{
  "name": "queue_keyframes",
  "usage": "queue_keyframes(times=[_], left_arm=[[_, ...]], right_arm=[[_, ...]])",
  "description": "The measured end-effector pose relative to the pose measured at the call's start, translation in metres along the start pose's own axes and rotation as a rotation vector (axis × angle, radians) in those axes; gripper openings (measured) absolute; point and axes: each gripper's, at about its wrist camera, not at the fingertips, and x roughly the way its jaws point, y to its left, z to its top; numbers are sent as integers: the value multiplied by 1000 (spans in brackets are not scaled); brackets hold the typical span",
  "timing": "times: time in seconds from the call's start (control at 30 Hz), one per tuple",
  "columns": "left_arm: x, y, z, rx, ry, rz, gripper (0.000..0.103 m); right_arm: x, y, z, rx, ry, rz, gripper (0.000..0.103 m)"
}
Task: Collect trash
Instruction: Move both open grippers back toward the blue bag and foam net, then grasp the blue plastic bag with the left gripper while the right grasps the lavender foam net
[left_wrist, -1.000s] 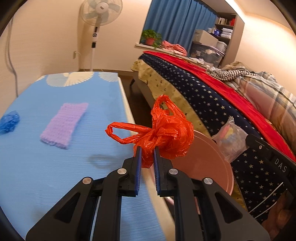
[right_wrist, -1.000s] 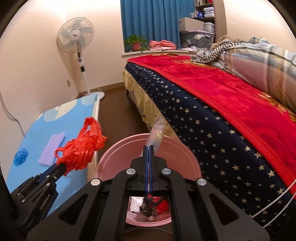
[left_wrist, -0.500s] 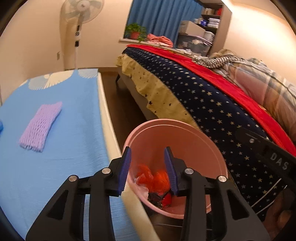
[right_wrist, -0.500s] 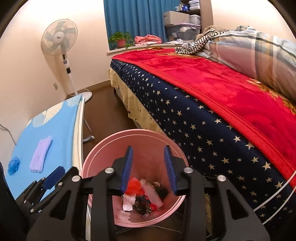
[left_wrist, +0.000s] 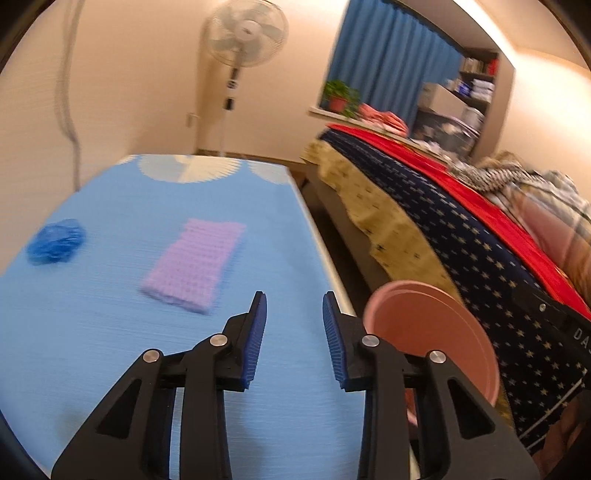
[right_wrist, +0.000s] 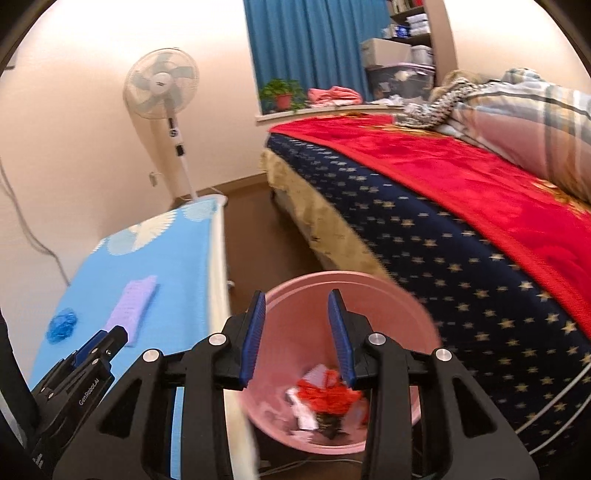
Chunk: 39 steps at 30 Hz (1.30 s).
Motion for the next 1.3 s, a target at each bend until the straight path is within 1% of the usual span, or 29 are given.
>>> queue_keyframes(times=[0.2,0.43,0.63,0.73,0.83,0.93,1.0,1.03,1.2,1.3], left_arm=[[-12,48,7,-60,-56,127,31],[-18,89,12,-110,-92,257,31],[-9,118,18,-129,-96,352,31],[-4,136,24,-155,-98,400,31],[-1,153,29,-177,-99,440,31],[3,172,34,-215,-96,478,31],[8,185,38,-236,-89,518,31],[11,193,40,-248,-86,534,31],[25,216,50,-283,-67,568,32],[36,230,53,-317,-24,569,41]], right_arm=[[13,48,-6,-13,3,127,37],[46,103,-16,0,50,264,35],[75,140,-26,-3,104,337,35],[92,155,-31,24,137,365,35],[104,165,-33,23,156,372,36],[119,175,-37,25,196,365,36],[131,181,-41,21,239,354,43],[138,184,-44,17,260,345,43],[156,192,-51,1,317,321,43],[163,199,-55,-26,339,310,43]])
